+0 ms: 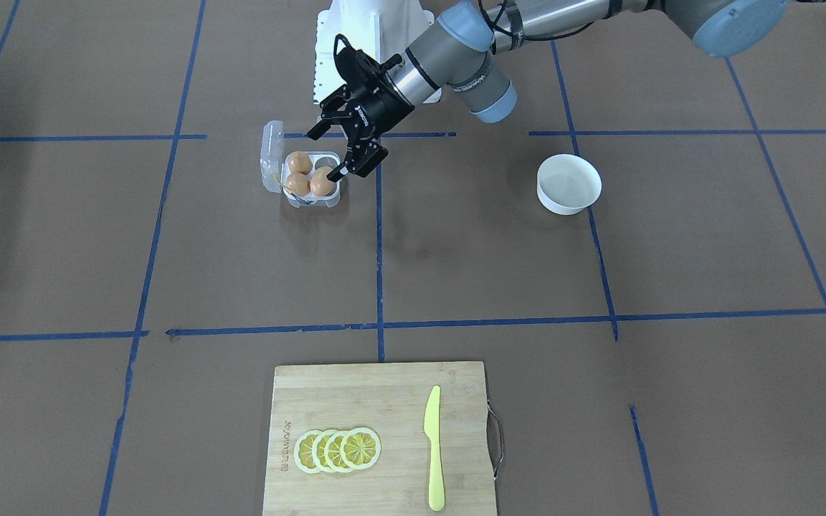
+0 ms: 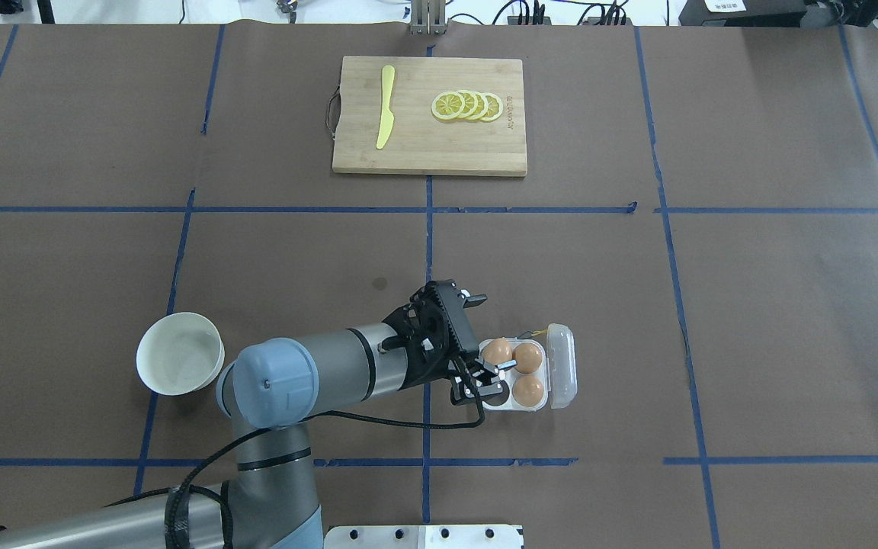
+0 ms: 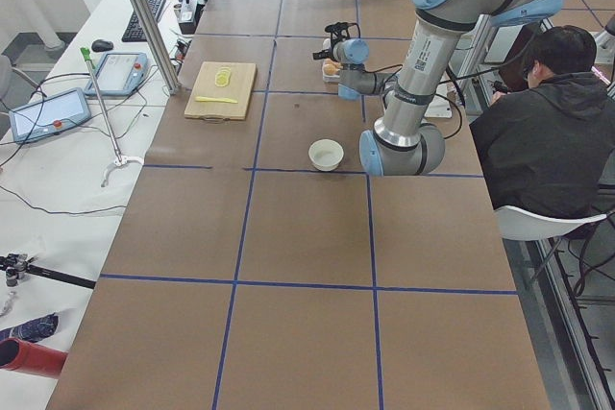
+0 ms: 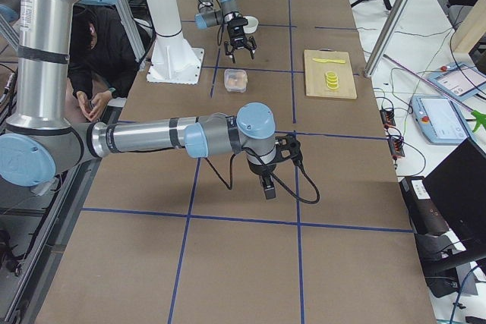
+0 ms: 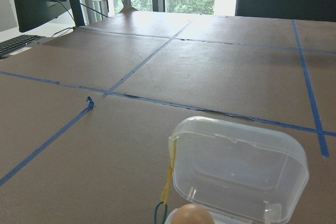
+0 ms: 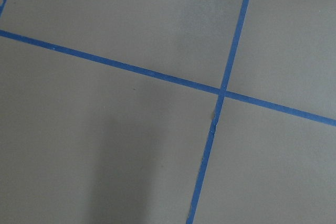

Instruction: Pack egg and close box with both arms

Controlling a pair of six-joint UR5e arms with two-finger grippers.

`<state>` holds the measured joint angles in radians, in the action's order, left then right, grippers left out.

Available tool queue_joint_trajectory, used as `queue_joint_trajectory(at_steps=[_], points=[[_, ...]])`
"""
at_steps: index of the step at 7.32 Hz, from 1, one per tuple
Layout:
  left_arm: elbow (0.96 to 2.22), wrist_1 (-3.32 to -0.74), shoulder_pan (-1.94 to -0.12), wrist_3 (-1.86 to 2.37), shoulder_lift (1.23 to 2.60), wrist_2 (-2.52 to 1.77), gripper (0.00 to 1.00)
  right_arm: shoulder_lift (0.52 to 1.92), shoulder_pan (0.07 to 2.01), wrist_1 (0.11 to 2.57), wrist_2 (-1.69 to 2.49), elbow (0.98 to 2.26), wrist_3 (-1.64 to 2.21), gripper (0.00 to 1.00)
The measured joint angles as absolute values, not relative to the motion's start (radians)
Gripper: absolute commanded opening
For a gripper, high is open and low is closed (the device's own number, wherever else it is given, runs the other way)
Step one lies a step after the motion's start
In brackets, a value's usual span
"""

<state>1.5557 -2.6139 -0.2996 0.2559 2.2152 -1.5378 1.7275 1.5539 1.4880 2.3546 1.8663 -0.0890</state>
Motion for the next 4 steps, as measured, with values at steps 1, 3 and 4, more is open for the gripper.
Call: queue_joint_trajectory(at_steps=[1, 3, 4], points=[[1.638, -2.466, -0.331, 0.296, 2.205, -1.572, 1.00, 1.728, 1.554, 1.488, 2.358, 1.866, -0.089, 1.00], [1.811, -2.149, -0.432, 0.385, 2.167, -1.674, 1.00, 1.729, 1.554, 1.488, 2.369, 1.866, -0.088, 1.00], [1.890, -1.986, -0.529, 0.400, 2.137, -1.754, 1.00, 1.730, 1.554, 1.488, 2.370, 1.866, -0.088, 1.00]])
